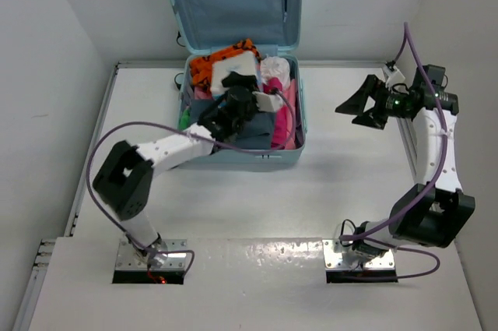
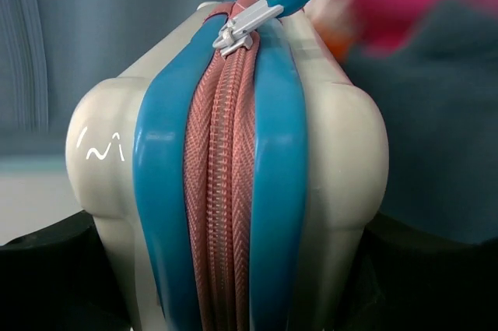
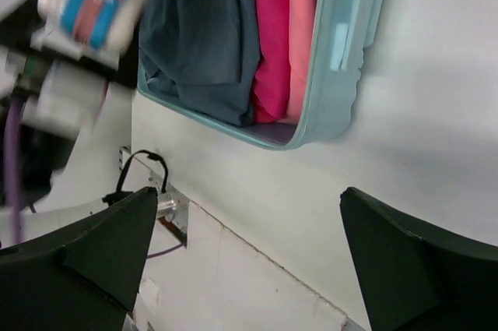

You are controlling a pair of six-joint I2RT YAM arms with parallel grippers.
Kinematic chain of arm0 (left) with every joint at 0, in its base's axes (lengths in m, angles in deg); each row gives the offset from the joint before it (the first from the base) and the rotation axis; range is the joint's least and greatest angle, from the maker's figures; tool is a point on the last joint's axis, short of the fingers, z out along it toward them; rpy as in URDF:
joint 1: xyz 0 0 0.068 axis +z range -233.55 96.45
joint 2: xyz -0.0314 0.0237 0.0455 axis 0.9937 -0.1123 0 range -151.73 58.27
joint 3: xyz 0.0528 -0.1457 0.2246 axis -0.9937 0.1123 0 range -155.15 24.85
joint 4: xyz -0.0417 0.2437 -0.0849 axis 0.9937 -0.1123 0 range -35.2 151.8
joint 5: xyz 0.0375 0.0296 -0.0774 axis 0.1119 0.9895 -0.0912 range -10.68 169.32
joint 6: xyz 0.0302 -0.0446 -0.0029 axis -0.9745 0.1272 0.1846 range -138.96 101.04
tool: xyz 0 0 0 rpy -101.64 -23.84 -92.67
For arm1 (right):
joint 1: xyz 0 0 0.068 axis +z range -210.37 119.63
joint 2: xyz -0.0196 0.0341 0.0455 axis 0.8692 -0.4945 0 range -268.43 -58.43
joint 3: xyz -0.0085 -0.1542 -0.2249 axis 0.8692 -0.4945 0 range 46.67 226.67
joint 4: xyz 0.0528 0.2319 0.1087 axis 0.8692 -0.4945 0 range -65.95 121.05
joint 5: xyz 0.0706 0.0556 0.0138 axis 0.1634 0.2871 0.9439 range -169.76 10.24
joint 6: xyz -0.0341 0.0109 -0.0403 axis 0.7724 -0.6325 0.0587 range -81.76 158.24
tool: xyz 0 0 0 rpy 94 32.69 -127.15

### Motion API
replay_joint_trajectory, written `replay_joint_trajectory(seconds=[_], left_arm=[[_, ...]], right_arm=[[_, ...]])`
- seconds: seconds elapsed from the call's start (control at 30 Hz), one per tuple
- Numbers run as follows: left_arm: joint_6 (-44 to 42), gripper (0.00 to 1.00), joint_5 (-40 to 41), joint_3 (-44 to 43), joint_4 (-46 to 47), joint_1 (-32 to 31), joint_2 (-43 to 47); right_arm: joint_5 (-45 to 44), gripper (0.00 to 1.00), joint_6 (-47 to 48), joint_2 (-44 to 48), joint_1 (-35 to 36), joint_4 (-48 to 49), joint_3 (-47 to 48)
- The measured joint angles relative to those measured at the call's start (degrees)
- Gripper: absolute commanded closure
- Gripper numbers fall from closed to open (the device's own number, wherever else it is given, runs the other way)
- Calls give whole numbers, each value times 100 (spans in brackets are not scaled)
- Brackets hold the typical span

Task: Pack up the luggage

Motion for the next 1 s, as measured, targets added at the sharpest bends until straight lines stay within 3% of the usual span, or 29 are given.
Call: replay_joint_trajectory(seconds=[0.17, 0.33, 0.43, 0.47, 0.5, 0.73, 1.0], left_arm=[[-890, 100, 575, -431, 1174, 1193, -1482], [-1357, 100, 671, -782, 1585, 1333, -2253], [-1379, 68, 706, -782, 1576, 1193, -2258], [-1331, 31, 684, -782, 1521, 1143, -2247], [-1292, 1, 656, -782, 1443, 1095, -2227], [-118, 0, -173, -1351, -203, 400, -1862], [1287, 0, -1639, -1517, -1429, -216, -616]], right_arm=[[-96, 0, 11, 20, 0, -140, -166], [-170, 0, 37, 184, -20, -229, -319], [-201, 0, 114, 223, -44, -313, -323], [-216, 0, 142, 221, -55, -354, -323], [-234, 0, 168, 219, -61, -398, -321], [-254, 0, 339, 114, -168, -625, -273], [-157, 0, 393, 11, -173, -710, -234]])
